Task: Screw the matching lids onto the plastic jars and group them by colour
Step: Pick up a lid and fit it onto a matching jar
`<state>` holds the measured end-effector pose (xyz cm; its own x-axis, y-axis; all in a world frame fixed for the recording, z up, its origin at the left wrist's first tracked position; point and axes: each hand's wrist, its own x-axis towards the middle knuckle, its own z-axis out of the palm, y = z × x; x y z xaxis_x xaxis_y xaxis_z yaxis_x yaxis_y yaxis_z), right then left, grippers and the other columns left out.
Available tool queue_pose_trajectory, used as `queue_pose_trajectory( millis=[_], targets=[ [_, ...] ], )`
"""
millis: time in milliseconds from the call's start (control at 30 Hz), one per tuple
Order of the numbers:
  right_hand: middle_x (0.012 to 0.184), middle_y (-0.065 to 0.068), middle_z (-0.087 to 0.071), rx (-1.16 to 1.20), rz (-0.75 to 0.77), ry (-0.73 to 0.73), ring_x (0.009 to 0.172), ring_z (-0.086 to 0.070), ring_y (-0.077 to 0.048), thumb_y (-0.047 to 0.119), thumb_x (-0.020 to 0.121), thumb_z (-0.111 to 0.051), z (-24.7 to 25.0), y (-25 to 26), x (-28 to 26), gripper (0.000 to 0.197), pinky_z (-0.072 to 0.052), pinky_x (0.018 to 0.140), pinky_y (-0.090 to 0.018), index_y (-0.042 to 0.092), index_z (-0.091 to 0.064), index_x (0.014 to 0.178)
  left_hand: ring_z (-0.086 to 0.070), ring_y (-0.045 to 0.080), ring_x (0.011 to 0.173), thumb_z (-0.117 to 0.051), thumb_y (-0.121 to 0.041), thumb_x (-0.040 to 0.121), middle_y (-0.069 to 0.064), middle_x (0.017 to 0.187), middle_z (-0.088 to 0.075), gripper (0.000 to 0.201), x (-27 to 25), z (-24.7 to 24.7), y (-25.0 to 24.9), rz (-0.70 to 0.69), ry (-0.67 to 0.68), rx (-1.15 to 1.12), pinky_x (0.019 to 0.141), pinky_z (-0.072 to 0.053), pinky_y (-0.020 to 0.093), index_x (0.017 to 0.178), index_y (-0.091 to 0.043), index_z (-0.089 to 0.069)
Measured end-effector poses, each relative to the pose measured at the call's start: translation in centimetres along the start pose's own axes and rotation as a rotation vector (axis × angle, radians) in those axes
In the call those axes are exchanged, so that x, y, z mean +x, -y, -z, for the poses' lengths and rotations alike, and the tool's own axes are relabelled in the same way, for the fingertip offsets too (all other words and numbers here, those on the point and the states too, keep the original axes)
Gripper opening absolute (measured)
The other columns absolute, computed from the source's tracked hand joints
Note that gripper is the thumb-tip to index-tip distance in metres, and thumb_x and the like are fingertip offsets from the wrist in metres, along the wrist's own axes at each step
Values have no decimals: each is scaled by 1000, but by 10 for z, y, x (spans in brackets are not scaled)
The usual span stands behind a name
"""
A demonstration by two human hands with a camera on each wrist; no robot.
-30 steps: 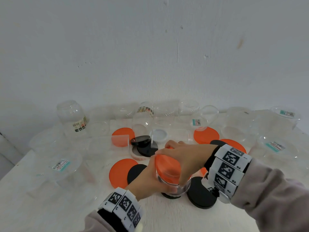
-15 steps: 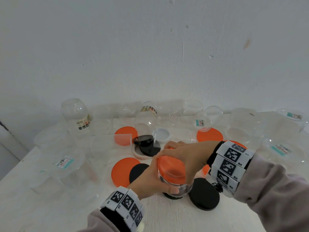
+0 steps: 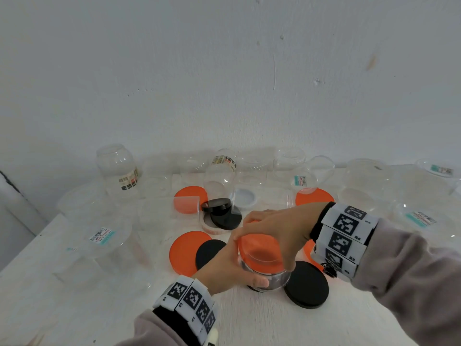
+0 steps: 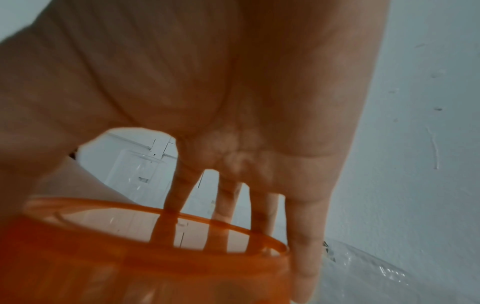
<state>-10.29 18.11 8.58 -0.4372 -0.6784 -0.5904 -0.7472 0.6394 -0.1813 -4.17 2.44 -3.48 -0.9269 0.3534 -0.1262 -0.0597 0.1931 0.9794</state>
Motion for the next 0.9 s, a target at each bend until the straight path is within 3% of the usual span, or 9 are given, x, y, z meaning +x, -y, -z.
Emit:
queue_pose_trajectory(
  millis=[233, 400, 500, 733, 900],
  targets=[
    [135, 7, -27, 18, -32, -38, 123, -36, -22, 29, 65, -85, -3, -2, 0, 104, -42, 99, -47, 54, -17, 139, -47, 14, 130, -87, -9, 62, 0, 141, -45, 106, -3, -1, -1, -20, 0, 2, 108, -41, 42, 142, -37, -24],
    [125, 10, -29, 32, -65, -69, 119, -38, -21, 43, 62, -84, -6, -4, 3, 101, -44, 98, -47, 52, -18, 138, -49, 7, 126, -90, -18, 60, -8, 138, -49, 109, -3, -1, 2, -6, -17, 34, 107, -43, 38, 141, -45, -22],
    [120, 11, -28, 4, -116, -83, 115, -42, -21, 59, 59, -80, -7, -5, 6, 104, -46, 95, -46, 50, -16, 140, -50, 5, 124, -91, -25, 56, -11, 134, -51, 112, -2, -1, 5, 24, -46, 40, 105, -45, 37, 142, -42, -22],
    [143, 6, -22, 9, -207, -116, 128, -39, -24, 80, 55, -69, -16, -8, 12, 121, -42, 93, -36, 38, -5, 149, -50, 3, 123, -91, -28, 58, -16, 133, -50, 114, -2, 0, 6, 37, -89, 88, 101, -49, 36, 145, -38, -18],
    [147, 9, -18, 9, -173, -76, 135, -26, -22, 67, 62, -74, -11, -9, 11, 118, -38, 105, -44, 38, -2, 150, -47, 6, 127, -89, -23, 61, -13, 137, -47, 111, -3, -3, 2, 34, -107, 70, 105, -45, 37, 146, -35, -18]
  ],
)
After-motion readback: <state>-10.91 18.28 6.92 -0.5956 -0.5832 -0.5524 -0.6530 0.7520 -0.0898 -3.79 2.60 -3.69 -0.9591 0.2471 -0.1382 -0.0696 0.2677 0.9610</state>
